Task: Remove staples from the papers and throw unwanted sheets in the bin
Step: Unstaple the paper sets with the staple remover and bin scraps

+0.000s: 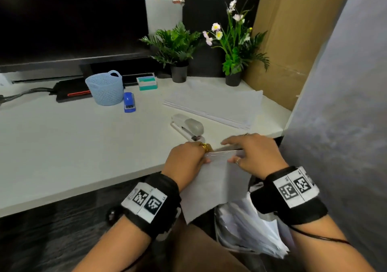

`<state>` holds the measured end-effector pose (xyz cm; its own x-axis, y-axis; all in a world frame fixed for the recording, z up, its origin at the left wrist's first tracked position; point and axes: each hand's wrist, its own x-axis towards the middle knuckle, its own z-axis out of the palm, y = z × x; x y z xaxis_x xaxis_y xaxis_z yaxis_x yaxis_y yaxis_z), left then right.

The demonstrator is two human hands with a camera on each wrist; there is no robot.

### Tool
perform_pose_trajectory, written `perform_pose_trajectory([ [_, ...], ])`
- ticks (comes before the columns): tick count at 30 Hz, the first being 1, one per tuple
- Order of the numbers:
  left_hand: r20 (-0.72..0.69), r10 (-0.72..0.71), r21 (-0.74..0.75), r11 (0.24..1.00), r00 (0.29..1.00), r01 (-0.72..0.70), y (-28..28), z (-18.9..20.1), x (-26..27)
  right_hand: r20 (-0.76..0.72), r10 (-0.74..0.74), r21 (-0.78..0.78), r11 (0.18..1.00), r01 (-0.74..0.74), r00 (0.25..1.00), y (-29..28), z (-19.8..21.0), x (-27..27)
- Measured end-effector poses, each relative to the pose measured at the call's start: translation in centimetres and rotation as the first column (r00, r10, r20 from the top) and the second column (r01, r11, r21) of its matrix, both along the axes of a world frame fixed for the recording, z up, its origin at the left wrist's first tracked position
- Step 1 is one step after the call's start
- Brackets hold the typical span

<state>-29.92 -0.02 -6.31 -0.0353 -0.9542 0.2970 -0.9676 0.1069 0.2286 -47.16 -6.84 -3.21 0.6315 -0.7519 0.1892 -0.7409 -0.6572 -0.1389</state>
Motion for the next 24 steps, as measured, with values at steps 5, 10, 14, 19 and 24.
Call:
perform_pose_trajectory([
  [5,-0.069,-0.096,-0.036,0.995,0.993,0.094,-2.7,-0.5,-2.4,-0.075,-0.171,0.091,0.98,0.178,0.982,-0.8,-1.6,-4.0],
  [10,-0.161,-0.169,-0.011,0.985,0.972,0.169,-4.4,-3.0,-0.8,0.121,-0.344,0.093,0.938,0.335,0.931,-2.1,-3.2,-8.6],
  [14,-0.053,-0.227,0.045,0.972,0.973,0.229,-5.2,-4.0,-0.2,0.191,-0.417,0.088,0.909,0.408,0.888,-2.0,-4.5,-10.2],
  [19,-0.069,-0.208,0.063,0.975,0.976,0.212,-5.3,-3.9,0.1,0.196,-0.413,0.15,0.909,0.389,0.889,-2.0,-5.9,-10.1],
  [24,0.026,-0.211,0.108,0.972,0.977,0.207,-4.8,-4.0,0.0,0.059,-0.418,0.249,0.886,0.392,0.907,-2.9,-10.0,-9.5],
])
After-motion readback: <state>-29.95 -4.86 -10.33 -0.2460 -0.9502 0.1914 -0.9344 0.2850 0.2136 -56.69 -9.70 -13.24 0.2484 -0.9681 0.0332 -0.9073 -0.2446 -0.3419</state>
